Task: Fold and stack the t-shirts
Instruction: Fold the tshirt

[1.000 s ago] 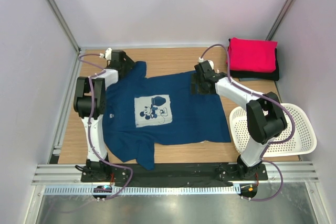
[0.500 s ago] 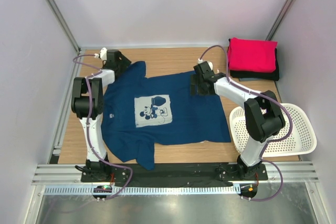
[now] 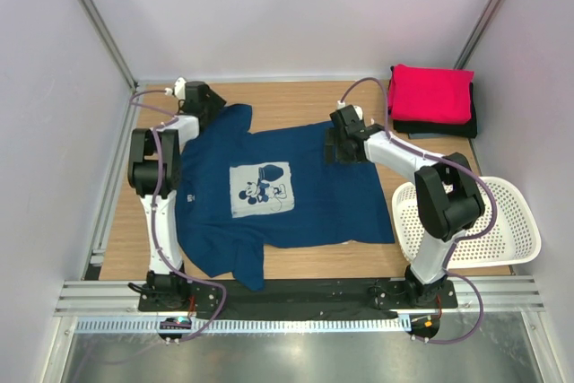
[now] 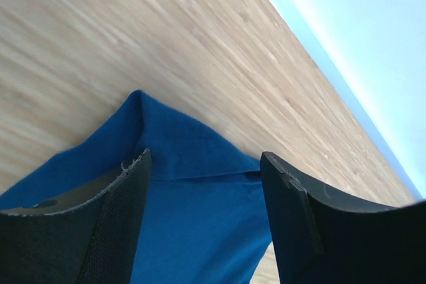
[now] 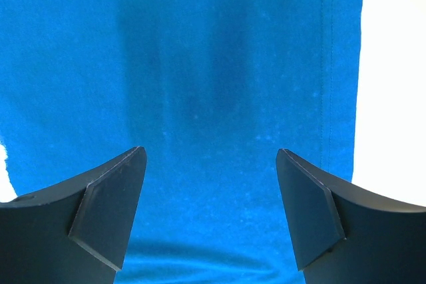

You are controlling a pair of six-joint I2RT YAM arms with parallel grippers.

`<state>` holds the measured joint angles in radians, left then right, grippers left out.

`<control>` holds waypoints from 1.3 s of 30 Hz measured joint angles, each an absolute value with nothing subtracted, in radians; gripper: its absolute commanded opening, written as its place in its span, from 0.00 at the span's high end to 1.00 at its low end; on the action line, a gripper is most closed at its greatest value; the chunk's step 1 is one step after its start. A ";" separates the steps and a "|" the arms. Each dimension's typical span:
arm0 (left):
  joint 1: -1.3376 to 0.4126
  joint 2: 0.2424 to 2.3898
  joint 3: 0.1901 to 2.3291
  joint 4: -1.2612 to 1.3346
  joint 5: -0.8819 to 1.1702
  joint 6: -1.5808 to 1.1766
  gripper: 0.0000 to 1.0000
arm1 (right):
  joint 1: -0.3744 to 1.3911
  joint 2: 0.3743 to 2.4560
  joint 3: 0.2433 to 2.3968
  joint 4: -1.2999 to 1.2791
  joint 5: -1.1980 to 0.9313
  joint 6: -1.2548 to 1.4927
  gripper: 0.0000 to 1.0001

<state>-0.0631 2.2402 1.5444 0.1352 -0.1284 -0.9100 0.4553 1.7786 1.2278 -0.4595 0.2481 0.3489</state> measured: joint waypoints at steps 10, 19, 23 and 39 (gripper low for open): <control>-0.063 2.399 1.743 0.207 -0.052 -0.958 0.37 | 0.454 1.789 1.238 -0.459 0.249 0.347 0.15; -0.063 2.298 1.670 0.207 -0.024 -0.907 0.34 | 0.450 1.789 1.238 -0.459 0.250 0.346 0.15; -0.063 2.136 1.557 0.162 -0.035 -0.877 0.35 | 0.449 1.789 1.238 -0.458 0.249 0.346 0.15; -0.040 2.131 1.462 0.031 -0.102 -0.891 0.39 | 0.443 1.800 1.242 -0.458 0.260 0.345 0.15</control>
<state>-0.0399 2.1315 1.4616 0.0311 -0.1024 -0.8913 0.4427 1.8004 1.2415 -0.4580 0.2600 0.3450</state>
